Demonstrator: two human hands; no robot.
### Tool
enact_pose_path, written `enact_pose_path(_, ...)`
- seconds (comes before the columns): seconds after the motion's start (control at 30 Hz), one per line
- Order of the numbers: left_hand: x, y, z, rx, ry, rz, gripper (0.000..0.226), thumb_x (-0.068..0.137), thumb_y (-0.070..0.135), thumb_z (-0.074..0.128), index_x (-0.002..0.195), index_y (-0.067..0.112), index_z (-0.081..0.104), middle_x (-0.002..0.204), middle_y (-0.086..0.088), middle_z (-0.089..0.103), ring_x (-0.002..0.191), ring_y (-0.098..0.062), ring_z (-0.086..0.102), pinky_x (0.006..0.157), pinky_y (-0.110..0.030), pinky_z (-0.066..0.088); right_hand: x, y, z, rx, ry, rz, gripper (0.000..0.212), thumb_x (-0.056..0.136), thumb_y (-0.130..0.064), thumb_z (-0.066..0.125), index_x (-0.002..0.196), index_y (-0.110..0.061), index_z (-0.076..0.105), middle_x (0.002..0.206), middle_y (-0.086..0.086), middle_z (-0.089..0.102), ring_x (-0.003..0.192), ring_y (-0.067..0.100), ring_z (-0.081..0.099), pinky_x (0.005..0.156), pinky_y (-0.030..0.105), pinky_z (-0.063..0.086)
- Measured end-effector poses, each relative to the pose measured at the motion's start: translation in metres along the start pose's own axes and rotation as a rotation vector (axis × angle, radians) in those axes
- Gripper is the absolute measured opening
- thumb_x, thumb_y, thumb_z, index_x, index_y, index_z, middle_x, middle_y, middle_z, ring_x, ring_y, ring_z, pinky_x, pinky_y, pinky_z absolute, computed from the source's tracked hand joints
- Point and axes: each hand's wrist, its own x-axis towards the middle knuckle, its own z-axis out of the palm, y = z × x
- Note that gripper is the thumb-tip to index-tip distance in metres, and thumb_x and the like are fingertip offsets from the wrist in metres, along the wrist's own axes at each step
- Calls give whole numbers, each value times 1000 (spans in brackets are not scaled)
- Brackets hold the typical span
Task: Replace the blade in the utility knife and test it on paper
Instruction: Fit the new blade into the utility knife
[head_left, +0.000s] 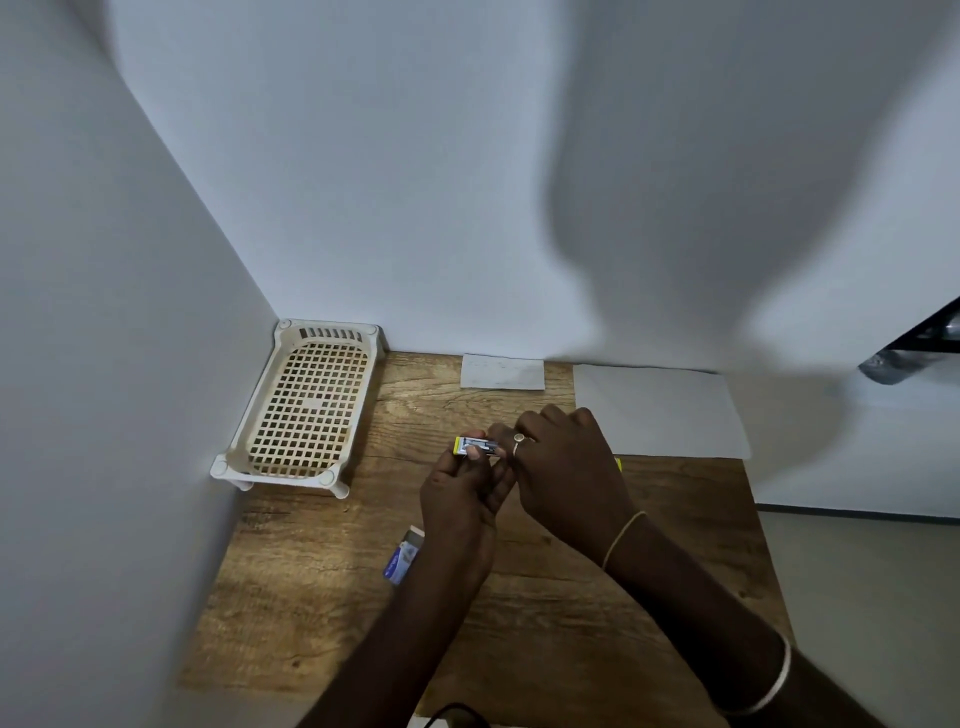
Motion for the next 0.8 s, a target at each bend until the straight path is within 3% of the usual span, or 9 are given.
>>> enact_pose_path(0.27,-2,3,3,19,14,20,20,104,9,50,112,1,68,96,-14,76,86,-24,74,74,-32,65,4,-1,0,-37,-50,-24,42,80,-21,56,122,-20,65,88,0,62,84,27,56,69,39,37)
enact_pose_path(0.6,-3,3,0,46,14,56,20,103,10,53,111,5,71,94,-10,81,85,-22,79,68,-30,64,2,-3,6,-17,-108,-26,50,78,-19,57,127,-18,63,89,0,64,85,27,57,69,41,43)
enact_pose_path(0.8,-6,6,3,52,27,60,19,103,8,54,110,5,71,92,-10,81,80,-20,79,66,-29,64,1,-4,8,-14,-37,-29,47,79,-19,53,125,-19,64,91,-1,64,85,25,57,70,39,40)
